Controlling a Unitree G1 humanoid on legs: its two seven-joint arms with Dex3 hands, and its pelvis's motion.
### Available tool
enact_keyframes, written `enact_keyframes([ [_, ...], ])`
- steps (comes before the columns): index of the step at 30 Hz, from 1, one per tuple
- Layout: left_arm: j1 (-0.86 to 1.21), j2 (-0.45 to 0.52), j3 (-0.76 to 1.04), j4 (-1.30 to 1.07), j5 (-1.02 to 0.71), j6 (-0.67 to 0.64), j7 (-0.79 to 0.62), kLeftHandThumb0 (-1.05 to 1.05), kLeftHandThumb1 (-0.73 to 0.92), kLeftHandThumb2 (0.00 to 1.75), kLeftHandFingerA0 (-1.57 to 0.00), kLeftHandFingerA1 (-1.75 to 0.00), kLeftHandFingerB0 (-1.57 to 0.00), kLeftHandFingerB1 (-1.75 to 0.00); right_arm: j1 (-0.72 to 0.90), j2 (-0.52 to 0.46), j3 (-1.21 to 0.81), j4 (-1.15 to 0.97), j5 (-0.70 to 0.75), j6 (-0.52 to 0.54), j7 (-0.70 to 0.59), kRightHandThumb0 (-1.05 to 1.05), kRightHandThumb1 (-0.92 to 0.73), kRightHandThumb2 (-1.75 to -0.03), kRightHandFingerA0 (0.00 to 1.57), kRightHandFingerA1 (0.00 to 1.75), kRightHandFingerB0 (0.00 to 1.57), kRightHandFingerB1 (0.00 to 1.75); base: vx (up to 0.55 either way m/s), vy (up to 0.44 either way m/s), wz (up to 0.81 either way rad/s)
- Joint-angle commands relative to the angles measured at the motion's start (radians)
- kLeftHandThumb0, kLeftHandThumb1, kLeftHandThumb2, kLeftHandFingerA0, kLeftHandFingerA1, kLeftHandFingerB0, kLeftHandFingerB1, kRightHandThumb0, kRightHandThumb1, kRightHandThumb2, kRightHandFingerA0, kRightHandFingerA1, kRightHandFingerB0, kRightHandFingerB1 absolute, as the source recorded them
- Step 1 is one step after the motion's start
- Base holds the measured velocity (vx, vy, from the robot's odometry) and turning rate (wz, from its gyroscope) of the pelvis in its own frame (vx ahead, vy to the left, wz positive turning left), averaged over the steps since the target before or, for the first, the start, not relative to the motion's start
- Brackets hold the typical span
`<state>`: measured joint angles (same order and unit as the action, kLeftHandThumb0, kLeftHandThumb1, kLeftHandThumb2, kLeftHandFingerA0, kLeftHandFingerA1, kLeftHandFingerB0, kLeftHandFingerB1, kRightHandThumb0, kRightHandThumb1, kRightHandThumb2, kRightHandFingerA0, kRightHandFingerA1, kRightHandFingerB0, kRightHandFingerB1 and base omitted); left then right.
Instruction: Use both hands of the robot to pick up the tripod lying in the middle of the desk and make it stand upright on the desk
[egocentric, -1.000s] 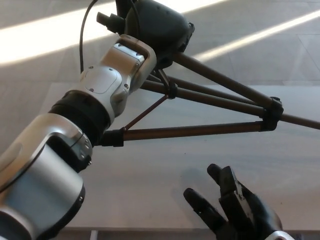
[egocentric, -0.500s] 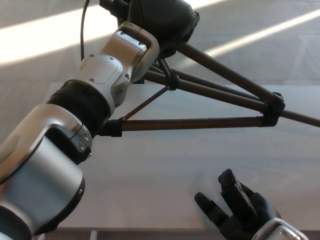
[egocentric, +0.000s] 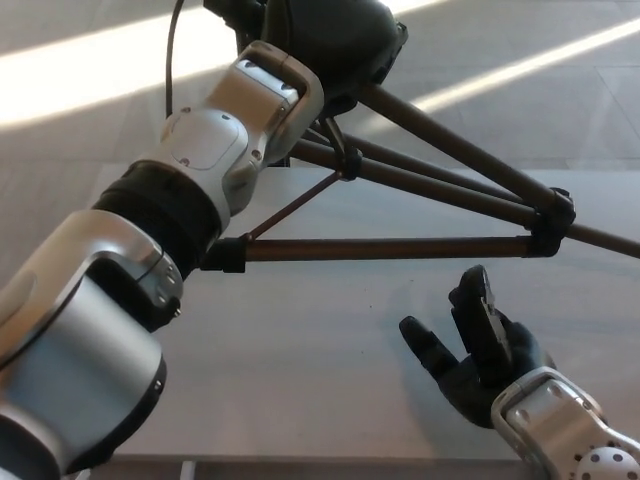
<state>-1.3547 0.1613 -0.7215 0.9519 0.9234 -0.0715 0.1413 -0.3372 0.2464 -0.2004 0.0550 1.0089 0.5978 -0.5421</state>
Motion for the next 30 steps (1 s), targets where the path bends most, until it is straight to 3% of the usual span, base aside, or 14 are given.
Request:
enact_keyframes([
  [1,0.02,0.002,0.007,-0.028,0.021,0.027,0.037,-0.25,0.6,0.92,-0.92,-1.71,-0.81,-1.18,-0.027,0.006,-0.007,0.035,-0.069,-0.05,0.074,-0.76,-0.55,-0.98,0.02,0.32,0.04,0.27,0.0,0.0,0.0],
  [4,0.035,-0.002,0.032,-0.032,-0.006,0.014,0.03,-0.24,0.61,0.93,-0.92,-1.68,-0.82,-1.17,-0.047,0.009,-0.015,0.058,-0.072,-0.048,0.09,-0.97,-0.63,-0.96,0.0,0.07,0.1,0.09,0.0,0.0,0.0],
  [5,0.037,-0.011,0.035,-0.042,-0.009,0.027,0.001,-0.29,0.55,1.07,-1.16,-1.3,-0.86,-1.02,-0.045,0.016,-0.02,0.058,-0.072,-0.054,0.092,-0.81,-0.71,-0.63,0.0,0.05,0.0,0.25,0.0,0.0,0.0],
  [6,0.039,-0.019,0.031,-0.046,0.0,0.038,0.007,-0.26,0.6,0.87,-0.97,-1.64,-0.84,-1.15,-0.058,0.007,0.0,0.087,-0.105,-0.065,0.125,-1.01,-0.64,-0.97,0.0,0.09,0.0,0.02,0.0,0.0,0.0],
  [7,0.039,-0.022,0.029,-0.052,0.009,0.051,0.006,-0.3,0.54,1.07,-1.16,-1.3,-0.86,-1.01,-0.075,0.005,0.005,0.119,-0.122,-0.075,0.145,-1.04,-0.65,-0.97,0.0,0.09,0.0,0.0,0.0,0.0,0.0],
  [8,0.038,-0.023,0.03,-0.053,0.01,0.052,0.006,-0.26,0.62,0.89,-0.9,-1.71,-0.8,-1.2,-0.09,0.005,0.006,0.144,-0.133,-0.081,0.155,-1.03,-0.65,-0.97,0.0,0.1,0.0,0.0,0.0,0.0,0.0],
  [13,0.046,-0.028,0.03,-0.069,0.015,0.066,0.005,-0.24,0.59,0.86,-0.96,-1.65,-0.85,-1.12,-0.129,0.025,-0.003,0.221,-0.168,-0.125,0.179,-1.02,-0.64,-0.96,0.0,0.11,0.0,0.0,0.0,0.0,0.0],
  [14,0.05,-0.024,0.03,-0.079,0.019,0.071,0.002,-0.3,0.54,1.06,-1.16,-1.29,-0.87,-1.02,-0.143,0.031,-0.003,0.255,-0.176,-0.138,0.191,-1.04,-0.64,-0.96,0.0,0.12,0.0,0.0,0.0,0.0,0.0],
  [15,0.052,-0.023,0.03,-0.083,0.02,0.072,0.001,-0.26,0.64,0.88,-0.91,-1.63,-0.81,-1.09,-0.148,0.032,-0.005,0.266,-0.18,-0.143,0.198,-1.04,-0.64,-0.96,0.0,0.12,0.0,0.0,0.0,0.0,0.0],
  [19,0.05,-0.024,0.035,-0.087,0.014,0.066,-0.007,-0.24,0.65,0.89,-0.92,-1.68,-0.81,-1.09,-0.162,0.028,-0.015,0.315,-0.197,-0.162,0.226,-0.83,-0.63,-0.78,0.0,0.0,0.0,0.0,0.0,0.0,0.0],
  [20,0.046,-0.026,0.036,-0.086,0.012,0.061,-0.008,-0.29,0.55,1.08,-1.17,-1.3,-0.84,-0.98,-0.166,0.024,-0.016,0.323,-0.205,-0.166,0.229,-0.87,-0.54,-0.82,0.0,0.0,0.0,0.0,0.0,0.0,0.0],
  [25,0.042,-0.013,0.049,-0.091,0.001,0.039,-0.022,-0.29,0.53,1.05,-1.17,-1.29,-0.81,-0.93,-0.215,0.018,-0.049,0.414,-0.22,-0.214,0.256,-0.89,-0.53,-0.8,0.0,0.01,0.0,0.01,0.0,0.0,0.0],
  [26,0.047,-0.011,0.054,-0.093,-0.001,0.033,-0.007,-0.25,0.62,0.87,-0.94,-1.69,-0.8,-1.09,-0.231,0.015,-0.055,0.438,-0.227,-0.231,0.267,-0.86,-0.54,-0.78,0.0,0.0,0.0,0.0,0.0,0.0,0.0],
  [30,0.054,-0.013,0.056,-0.106,0.001,0.04,-0.027,-0.26,0.65,0.82,-0.93,-1.72,-0.8,-1.14,-0.295,-0.008,-0.086,0.513,-0.25,-0.27,0.268,-0.9,-0.52,-0.81,0.0,0.0,0.0,0.03,0.0,0.0,0.0],
])
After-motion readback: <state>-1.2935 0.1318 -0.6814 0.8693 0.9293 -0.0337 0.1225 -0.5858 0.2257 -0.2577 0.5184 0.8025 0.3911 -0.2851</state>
